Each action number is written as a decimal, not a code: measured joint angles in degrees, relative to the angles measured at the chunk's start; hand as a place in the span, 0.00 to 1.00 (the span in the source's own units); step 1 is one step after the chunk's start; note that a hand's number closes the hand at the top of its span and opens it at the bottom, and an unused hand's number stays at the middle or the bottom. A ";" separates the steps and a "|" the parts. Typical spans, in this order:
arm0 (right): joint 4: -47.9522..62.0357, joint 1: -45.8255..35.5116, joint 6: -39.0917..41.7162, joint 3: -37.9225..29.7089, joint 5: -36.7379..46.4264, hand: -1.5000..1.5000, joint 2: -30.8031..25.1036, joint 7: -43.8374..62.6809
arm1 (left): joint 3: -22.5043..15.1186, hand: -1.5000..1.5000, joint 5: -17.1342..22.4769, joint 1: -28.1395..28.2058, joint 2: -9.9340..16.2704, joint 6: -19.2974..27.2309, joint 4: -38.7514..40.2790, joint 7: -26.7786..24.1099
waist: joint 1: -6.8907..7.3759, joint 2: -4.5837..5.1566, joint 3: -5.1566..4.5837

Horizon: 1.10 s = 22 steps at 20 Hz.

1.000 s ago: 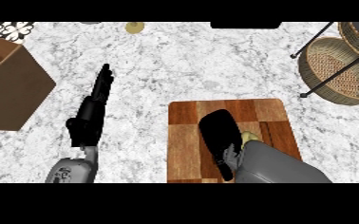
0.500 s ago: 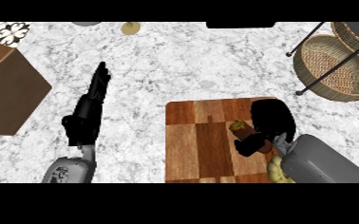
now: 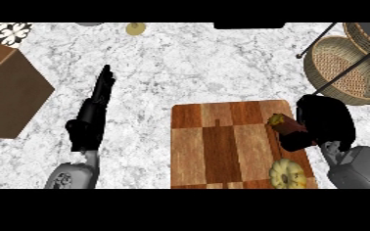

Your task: Pick the sweet potato from the cutting board and place it in the tiered basket

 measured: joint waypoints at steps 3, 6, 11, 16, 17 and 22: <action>-6.65 0.01 1.40 -4.26 -0.40 1.00 -2.88 2.53 | -0.02 0.50 -0.20 0.01 -0.52 0.38 0.46 -0.46 | -0.25 -0.08 -0.02; -12.09 -1.34 2.97 -9.56 -1.77 1.00 -6.05 3.46 | -0.49 0.50 -0.44 0.49 -0.73 0.37 -0.34 0.04 | -0.22 -0.16 -0.04; -20.58 -3.11 7.19 -20.02 -8.18 1.00 -10.87 4.46 | -0.17 0.50 -0.35 0.71 -0.45 -0.03 -0.45 -0.01 | -0.29 -0.18 -0.06; -22.92 -5.52 11.50 -30.53 -16.07 1.00 -15.06 4.22 | 0.26 0.50 -0.26 0.59 -0.23 -0.36 -0.61 -0.08 | -0.12 -0.12 -0.08; -22.57 -6.82 12.20 -31.73 -17.58 1.00 -15.31 4.48 | 0.42 0.50 -0.10 0.23 -0.24 -0.55 -0.19 -0.22 | 0.07 -0.06 -0.07; -18.18 -11.97 12.70 -37.89 -23.36 1.00 -13.83 4.80 | -0.12 0.50 -0.42 -0.04 -0.59 -0.83 -0.46 0.20 | 0.76 0.09 -0.07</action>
